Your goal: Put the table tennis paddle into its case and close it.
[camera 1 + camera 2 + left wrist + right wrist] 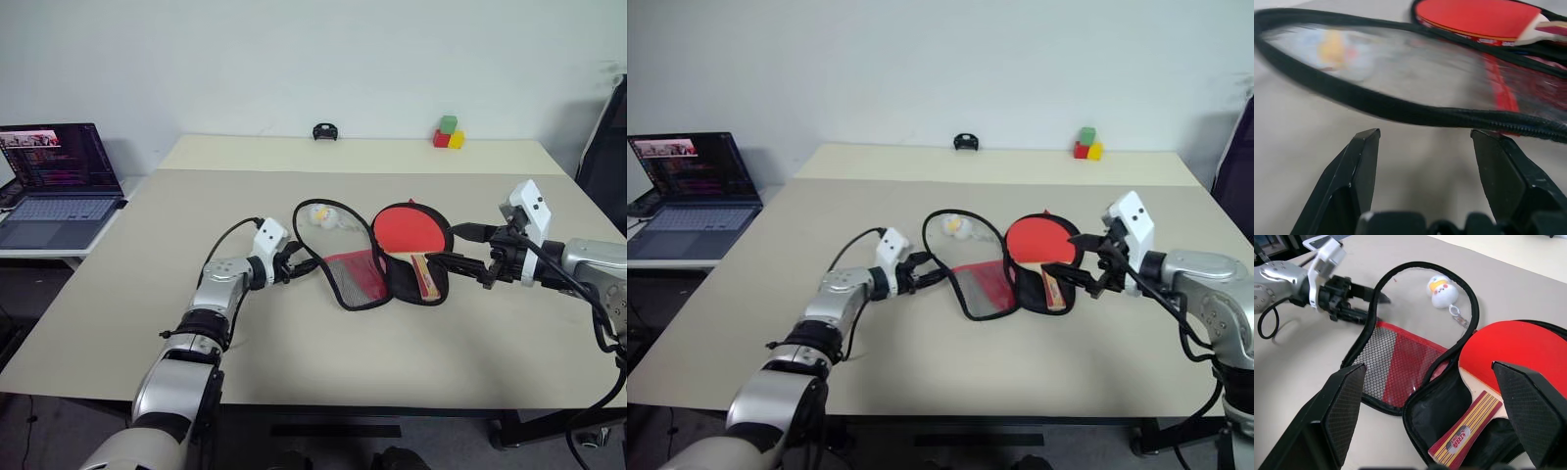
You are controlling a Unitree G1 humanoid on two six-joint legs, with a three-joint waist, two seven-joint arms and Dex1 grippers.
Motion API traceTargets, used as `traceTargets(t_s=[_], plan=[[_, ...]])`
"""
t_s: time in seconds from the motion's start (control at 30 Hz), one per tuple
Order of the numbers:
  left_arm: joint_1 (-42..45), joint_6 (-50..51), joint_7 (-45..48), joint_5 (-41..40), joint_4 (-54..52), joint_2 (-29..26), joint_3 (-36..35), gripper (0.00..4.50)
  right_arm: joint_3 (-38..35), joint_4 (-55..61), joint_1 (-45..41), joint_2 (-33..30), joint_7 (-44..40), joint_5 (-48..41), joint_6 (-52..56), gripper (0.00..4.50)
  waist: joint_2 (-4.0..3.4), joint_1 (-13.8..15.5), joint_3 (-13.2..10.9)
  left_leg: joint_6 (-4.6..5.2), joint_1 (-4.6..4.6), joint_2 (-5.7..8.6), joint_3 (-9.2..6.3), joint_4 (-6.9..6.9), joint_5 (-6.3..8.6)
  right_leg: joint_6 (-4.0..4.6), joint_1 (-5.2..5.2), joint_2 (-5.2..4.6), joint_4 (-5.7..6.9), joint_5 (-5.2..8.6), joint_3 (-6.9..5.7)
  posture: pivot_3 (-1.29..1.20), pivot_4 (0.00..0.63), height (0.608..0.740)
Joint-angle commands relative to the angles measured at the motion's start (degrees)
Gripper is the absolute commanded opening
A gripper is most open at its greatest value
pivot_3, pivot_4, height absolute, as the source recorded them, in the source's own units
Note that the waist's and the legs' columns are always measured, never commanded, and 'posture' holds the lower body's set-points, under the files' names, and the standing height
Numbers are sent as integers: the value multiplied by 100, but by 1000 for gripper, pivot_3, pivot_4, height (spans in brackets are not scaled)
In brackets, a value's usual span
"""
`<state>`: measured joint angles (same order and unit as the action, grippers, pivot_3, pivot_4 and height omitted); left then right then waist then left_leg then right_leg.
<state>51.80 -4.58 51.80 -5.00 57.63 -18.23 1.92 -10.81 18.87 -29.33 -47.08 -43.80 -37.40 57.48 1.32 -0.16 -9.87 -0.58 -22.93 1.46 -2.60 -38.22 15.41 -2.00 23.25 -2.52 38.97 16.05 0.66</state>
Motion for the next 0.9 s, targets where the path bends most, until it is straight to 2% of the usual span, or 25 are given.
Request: traceTargets(t_s=[0.03,0.33,0.53,0.7,0.9], plan=[[454,-286,162,-7,67,233,-2,3237,-337,222,53,-149,12,-134,-54,4490,8,5,-5,0,-1,0,-1,-1,0,0,0,0,0,0,-1,0,150,740],[1146,-261,403,-255,78,966,-157,3237,-570,326,209,-242,135,-221,-9,4490,14,7,-8,0,-3,1,0,-2,0,0,0,3,0,0,0,0,150,740],[1566,-478,106,-127,590,1613,-96,3237,-646,400,305,-233,335,-310,77,4490,15,5,-9,0,-1,-1,3,-1,0,0,0,24,1,0,8,0,150,740],[1680,-628,-109,-61,873,1749,-142,3237,-606,374,291,-205,446,-311,52,4490,15,-28,-9,0,5,-5,10,2,0,0,0,28,2,0,10,0,150,740],[1518,-723,-58,-85,781,1609,-224,3237,-453,287,272,-63,620,-233,-6,4490,15,-22,-9,0,4,-5,10,1,0,0,1,29,2,0,12,0,150,740]])
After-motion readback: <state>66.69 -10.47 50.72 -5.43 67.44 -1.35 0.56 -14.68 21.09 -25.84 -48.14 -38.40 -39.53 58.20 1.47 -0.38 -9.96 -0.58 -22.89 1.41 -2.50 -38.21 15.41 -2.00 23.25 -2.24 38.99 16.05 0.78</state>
